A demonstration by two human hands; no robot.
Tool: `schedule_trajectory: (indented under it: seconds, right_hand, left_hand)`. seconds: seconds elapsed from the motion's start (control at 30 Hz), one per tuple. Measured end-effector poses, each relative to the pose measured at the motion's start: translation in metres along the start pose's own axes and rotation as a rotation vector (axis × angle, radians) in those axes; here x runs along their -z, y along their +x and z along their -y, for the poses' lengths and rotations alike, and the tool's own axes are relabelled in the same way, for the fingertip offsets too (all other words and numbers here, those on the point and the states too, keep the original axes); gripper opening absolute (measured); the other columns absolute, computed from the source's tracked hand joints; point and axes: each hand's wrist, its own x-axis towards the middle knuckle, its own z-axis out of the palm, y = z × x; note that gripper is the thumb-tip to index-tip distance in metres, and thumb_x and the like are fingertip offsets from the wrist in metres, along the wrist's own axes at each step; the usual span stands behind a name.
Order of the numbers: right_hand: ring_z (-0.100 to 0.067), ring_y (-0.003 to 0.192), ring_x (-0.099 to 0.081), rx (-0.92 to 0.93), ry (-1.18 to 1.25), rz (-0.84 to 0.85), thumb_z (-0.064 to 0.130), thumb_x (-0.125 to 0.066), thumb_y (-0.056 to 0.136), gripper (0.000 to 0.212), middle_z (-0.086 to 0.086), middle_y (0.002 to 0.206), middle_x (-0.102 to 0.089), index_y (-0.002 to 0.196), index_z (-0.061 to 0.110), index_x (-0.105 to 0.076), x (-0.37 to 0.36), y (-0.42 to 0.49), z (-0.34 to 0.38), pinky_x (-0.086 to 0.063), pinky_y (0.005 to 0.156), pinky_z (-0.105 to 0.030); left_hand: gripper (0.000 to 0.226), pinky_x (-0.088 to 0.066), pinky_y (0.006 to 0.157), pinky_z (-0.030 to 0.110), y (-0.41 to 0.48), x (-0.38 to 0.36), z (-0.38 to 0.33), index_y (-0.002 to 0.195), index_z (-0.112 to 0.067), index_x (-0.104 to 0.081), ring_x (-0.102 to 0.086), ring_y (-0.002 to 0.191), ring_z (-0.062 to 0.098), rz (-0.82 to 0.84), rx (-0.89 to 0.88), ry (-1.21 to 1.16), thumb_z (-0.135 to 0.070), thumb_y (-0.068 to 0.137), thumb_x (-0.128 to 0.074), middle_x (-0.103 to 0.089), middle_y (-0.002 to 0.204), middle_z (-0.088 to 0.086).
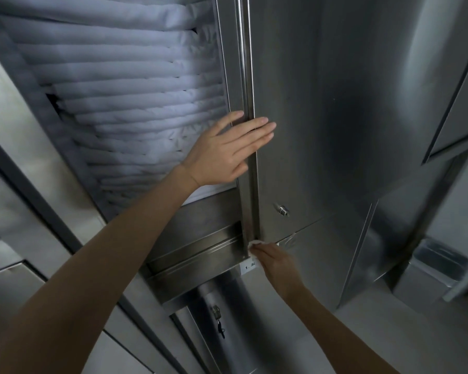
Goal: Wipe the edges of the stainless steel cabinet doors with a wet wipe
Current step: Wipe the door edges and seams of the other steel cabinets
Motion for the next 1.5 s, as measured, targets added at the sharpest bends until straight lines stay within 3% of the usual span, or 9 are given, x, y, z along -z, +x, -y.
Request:
schedule_trajectory:
  seconds: [0.13, 0.37, 0.5, 0.6, 0.83, 1.0, 1.07, 1.3, 1.5]
  right_hand:
    - [-0.023, 0.080, -0.068, -0.293, 0.113, -0.068, -0.021, -0.074, 0.056, 0.043, -0.003, 0.094, -0.073, 0.088, 0.008, -0.075, -0.013, -0.003, 0.026, -0.056, 0.071, -0.031]
    - [-0.022, 0.102, -0.055, -0.328, 0.053, 0.330, -0.002, -0.051, 0.083, 0.039, -0.005, 0.105, -0.065, 0.108, 0.023, -0.068, 0.014, 0.015, 0.016, -0.043, 0.082, -0.028]
    - [-0.024, 0.075, -0.065, -0.266, 0.156, -0.130, -0.010, -0.069, 0.070, 0.031, -0.006, 0.084, -0.071, 0.091, 0.012, -0.074, 0.049, 0.037, 0.035, -0.037, 0.067, -0.017]
    - [-0.020, 0.076, -0.063, -0.159, 0.213, -0.331, -0.012, -0.072, 0.070, 0.027, -0.006, 0.089, -0.072, 0.091, 0.006, -0.073, 0.052, 0.063, 0.049, -0.043, 0.071, -0.018]
    - [-0.015, 0.079, -0.067, -0.165, 0.129, -0.269, -0.007, -0.085, 0.059, 0.029, 0.000, 0.091, -0.073, 0.079, 0.011, -0.073, 0.021, 0.026, 0.047, -0.049, 0.069, -0.019]
    - [-0.014, 0.083, -0.059, -0.109, 0.309, -0.630, 0.000, -0.073, 0.075, 0.015, -0.002, 0.091, -0.070, 0.087, 0.009, -0.072, 0.050, 0.111, 0.061, -0.045, 0.077, -0.019]
    - [-0.014, 0.088, -0.061, -0.093, 0.311, -0.661, 0.000, -0.073, 0.076, 0.014, -0.005, 0.094, -0.071, 0.089, 0.007, -0.073, 0.052, 0.121, 0.064, -0.046, 0.081, -0.019]
    - [-0.019, 0.069, -0.068, -0.090, 0.159, -0.378, -0.011, -0.086, 0.055, 0.028, -0.006, 0.086, -0.073, 0.075, 0.004, -0.074, 0.027, 0.045, 0.047, -0.054, 0.063, -0.025]
    - [-0.014, 0.086, -0.061, -0.098, 0.292, -0.633, 0.000, -0.073, 0.075, 0.013, -0.006, 0.094, -0.072, 0.086, 0.006, -0.074, 0.050, 0.117, 0.062, -0.046, 0.078, -0.020]
  left_hand:
    - [0.053, -0.024, 0.114, 0.040, 0.001, 0.004, -0.002, 0.132, -0.006, -0.058, -0.051, 0.131, 0.019, 0.008, 0.018, 0.008, -0.011, 0.086, -0.032, -0.055, 0.140, 0.006]
    - [0.053, -0.024, 0.113, 0.041, 0.001, 0.012, -0.002, 0.134, -0.007, -0.057, -0.049, 0.132, 0.019, 0.064, 0.008, 0.019, -0.012, 0.084, -0.039, -0.053, 0.142, 0.006]
    - [0.053, -0.024, 0.114, 0.039, 0.002, 0.017, 0.005, 0.135, -0.008, -0.056, -0.048, 0.133, 0.020, 0.085, -0.034, 0.021, -0.015, 0.085, -0.039, -0.052, 0.143, 0.006]
    - [0.050, -0.030, 0.114, 0.041, 0.003, 0.019, 0.014, 0.135, -0.008, -0.056, -0.047, 0.134, 0.019, 0.101, -0.092, 0.033, -0.016, 0.088, -0.040, -0.052, 0.143, 0.005]
    - [0.048, -0.027, 0.114, 0.042, 0.007, 0.017, 0.025, 0.131, -0.007, -0.060, -0.049, 0.132, 0.023, -0.032, -0.012, 0.016, -0.009, 0.086, -0.042, -0.055, 0.140, 0.006]
    - [0.049, -0.023, 0.116, 0.041, 0.006, 0.012, 0.021, 0.131, -0.009, -0.060, -0.049, 0.132, 0.022, -0.046, 0.013, -0.007, -0.010, 0.085, -0.042, -0.055, 0.140, 0.005]
    - [0.050, -0.020, 0.118, 0.041, 0.005, 0.010, 0.021, 0.131, -0.008, -0.060, -0.048, 0.133, 0.022, -0.045, 0.015, -0.018, -0.010, 0.086, -0.038, -0.054, 0.140, 0.006]
    - [0.051, -0.018, 0.118, 0.041, 0.006, 0.012, 0.019, 0.130, -0.007, -0.061, -0.050, 0.131, 0.024, -0.036, 0.024, -0.027, -0.008, 0.084, -0.037, -0.056, 0.138, 0.007]
    - [0.053, -0.018, 0.118, 0.042, 0.006, 0.017, 0.017, 0.130, -0.006, -0.060, -0.048, 0.132, 0.025, 0.026, 0.043, -0.031, -0.010, 0.087, -0.030, -0.054, 0.140, 0.008]
